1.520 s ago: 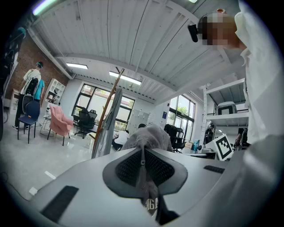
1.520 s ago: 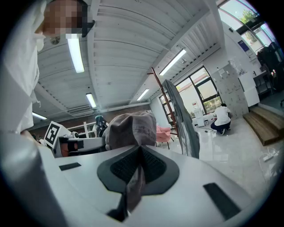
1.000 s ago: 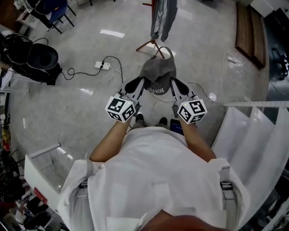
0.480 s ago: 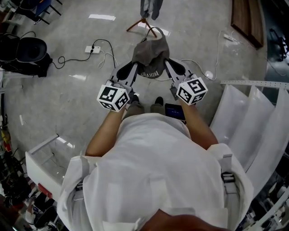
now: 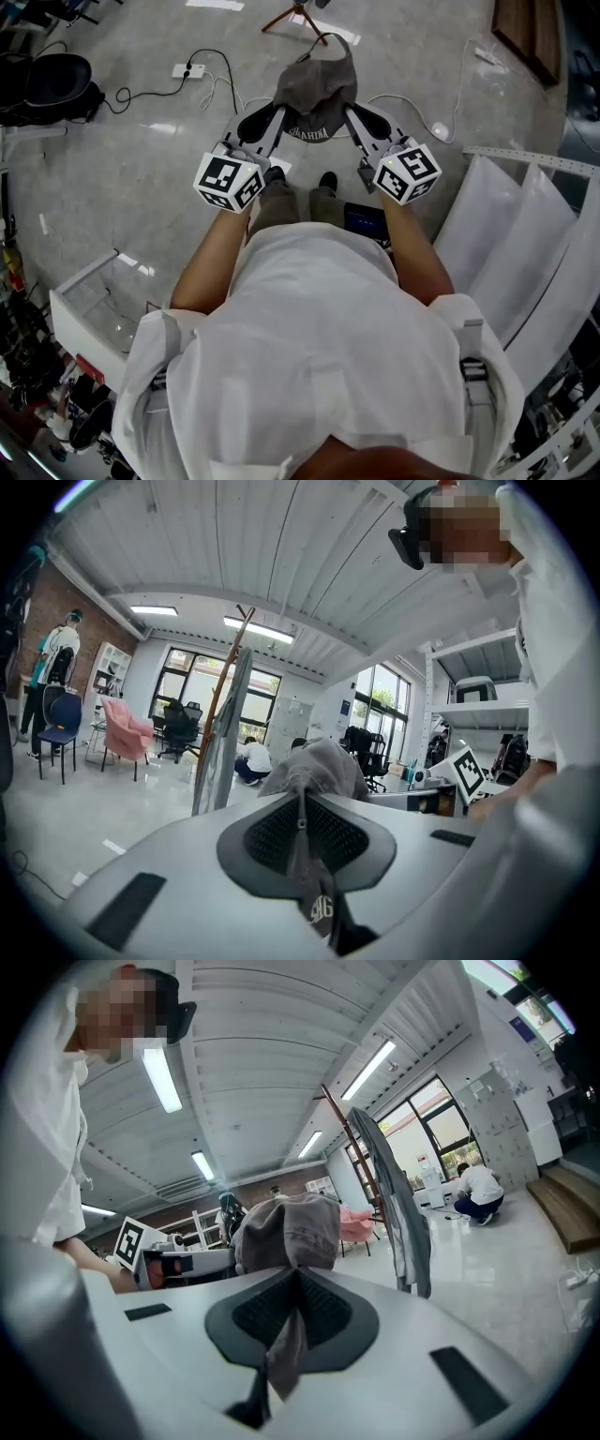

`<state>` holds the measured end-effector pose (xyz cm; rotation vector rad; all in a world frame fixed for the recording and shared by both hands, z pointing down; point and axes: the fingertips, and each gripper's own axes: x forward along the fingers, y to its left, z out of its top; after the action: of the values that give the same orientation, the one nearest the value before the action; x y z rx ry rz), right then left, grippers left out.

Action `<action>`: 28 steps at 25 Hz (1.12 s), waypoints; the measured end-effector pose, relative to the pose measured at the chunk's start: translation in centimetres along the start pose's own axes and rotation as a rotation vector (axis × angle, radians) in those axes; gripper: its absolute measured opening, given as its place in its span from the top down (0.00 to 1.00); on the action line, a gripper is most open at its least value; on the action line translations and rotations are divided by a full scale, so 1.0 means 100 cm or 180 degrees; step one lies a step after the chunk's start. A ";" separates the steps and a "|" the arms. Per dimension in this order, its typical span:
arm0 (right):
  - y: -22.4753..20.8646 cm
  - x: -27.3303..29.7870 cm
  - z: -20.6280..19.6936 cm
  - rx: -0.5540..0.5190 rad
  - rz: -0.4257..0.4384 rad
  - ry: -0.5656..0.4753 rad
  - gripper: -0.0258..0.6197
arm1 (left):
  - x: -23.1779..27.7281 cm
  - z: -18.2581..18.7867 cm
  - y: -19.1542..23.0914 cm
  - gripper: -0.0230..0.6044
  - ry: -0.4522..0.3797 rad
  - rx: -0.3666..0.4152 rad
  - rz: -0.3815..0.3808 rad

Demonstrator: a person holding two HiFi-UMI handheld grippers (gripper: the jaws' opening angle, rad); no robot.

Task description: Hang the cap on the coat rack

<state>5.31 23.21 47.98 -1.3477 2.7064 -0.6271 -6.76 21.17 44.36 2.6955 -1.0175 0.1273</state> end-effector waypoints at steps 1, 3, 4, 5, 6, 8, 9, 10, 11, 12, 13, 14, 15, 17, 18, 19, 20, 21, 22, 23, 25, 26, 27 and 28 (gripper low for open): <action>-0.002 -0.002 -0.002 0.0009 0.0011 0.0004 0.92 | 0.002 -0.001 -0.001 0.90 0.0009 0.0017 0.0002; -0.006 -0.002 -0.004 0.0013 0.0027 0.0015 0.92 | 0.003 -0.002 -0.001 0.90 0.0029 0.0027 0.0008; -0.006 -0.002 -0.004 0.0021 0.0031 0.0017 0.92 | 0.003 -0.003 0.000 0.90 0.0040 0.0015 0.0012; -0.006 -0.002 -0.004 0.0038 0.0031 0.0016 0.92 | 0.002 -0.004 0.000 0.90 0.0051 -0.0003 0.0014; -0.006 -0.003 -0.003 0.0065 0.0026 0.0013 0.92 | 0.002 -0.005 -0.001 0.90 0.0060 -0.0019 0.0016; -0.005 -0.003 -0.002 0.0126 0.0005 0.0009 0.92 | 0.001 -0.004 -0.003 0.90 0.0063 -0.0027 0.0020; -0.004 -0.003 -0.001 0.0136 -0.0001 0.0006 0.92 | 0.001 -0.004 -0.004 0.90 0.0056 -0.0023 0.0023; -0.004 -0.003 0.000 0.0133 0.0002 -0.0001 0.92 | 0.001 -0.003 -0.005 0.90 0.0045 -0.0019 0.0029; -0.003 -0.003 0.001 0.0126 0.0011 -0.0011 0.92 | 0.001 -0.002 -0.006 0.90 0.0033 -0.0015 0.0037; -0.003 -0.003 0.002 0.0125 0.0023 -0.0020 0.92 | 0.001 -0.002 -0.006 0.90 0.0023 -0.0010 0.0047; -0.004 -0.003 0.002 0.0128 0.0036 -0.0023 0.92 | 0.001 -0.001 -0.006 0.90 0.0017 -0.0004 0.0057; -0.005 -0.003 0.001 0.0136 0.0047 -0.0019 0.92 | 0.001 0.000 -0.006 0.90 0.0014 0.0004 0.0067; -0.005 -0.003 0.000 0.0147 0.0058 -0.0011 0.92 | 0.000 0.000 -0.006 0.90 0.0015 0.0017 0.0076; -0.004 -0.003 -0.001 0.0168 0.0082 0.0003 0.92 | -0.002 -0.002 -0.006 0.90 0.0031 0.0046 0.0105; -0.002 -0.003 -0.002 0.0166 0.0094 0.0010 0.92 | -0.004 -0.004 -0.004 0.90 0.0037 0.0044 0.0126; -0.001 -0.002 -0.003 0.0156 0.0105 0.0017 0.92 | -0.006 -0.006 -0.002 0.90 0.0036 0.0026 0.0148; 0.001 0.000 -0.005 0.0145 0.0115 0.0025 0.92 | -0.008 -0.008 0.001 0.90 0.0032 0.0002 0.0166; 0.002 0.002 -0.007 0.0140 0.0122 0.0034 0.92 | -0.008 -0.011 0.005 0.90 0.0031 -0.0019 0.0178; 0.001 0.005 -0.009 0.0143 0.0125 0.0046 0.92 | -0.007 -0.013 0.007 0.90 0.0031 -0.0038 0.0186; -0.002 0.006 -0.012 0.0150 0.0121 0.0061 0.92 | -0.005 -0.017 0.010 0.90 0.0031 -0.0058 0.0189; -0.008 0.006 -0.016 0.0144 0.0080 0.0083 0.92 | 0.001 -0.022 0.012 0.90 0.0029 -0.0097 0.0181; -0.009 0.005 -0.017 0.0127 0.0041 0.0084 0.92 | 0.003 -0.024 0.013 0.90 0.0023 -0.0105 0.0171; -0.010 0.004 -0.017 0.0100 -0.0011 0.0074 0.92 | 0.003 -0.023 0.013 0.90 0.0009 -0.0100 0.0156; -0.011 0.003 -0.016 0.0065 -0.0070 0.0057 0.92 | 0.002 -0.021 0.013 0.90 -0.0014 -0.0084 0.0137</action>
<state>5.57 22.95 49.87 -1.3758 2.6949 -0.6698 -7.39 20.70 46.72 2.6524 -1.0711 0.1151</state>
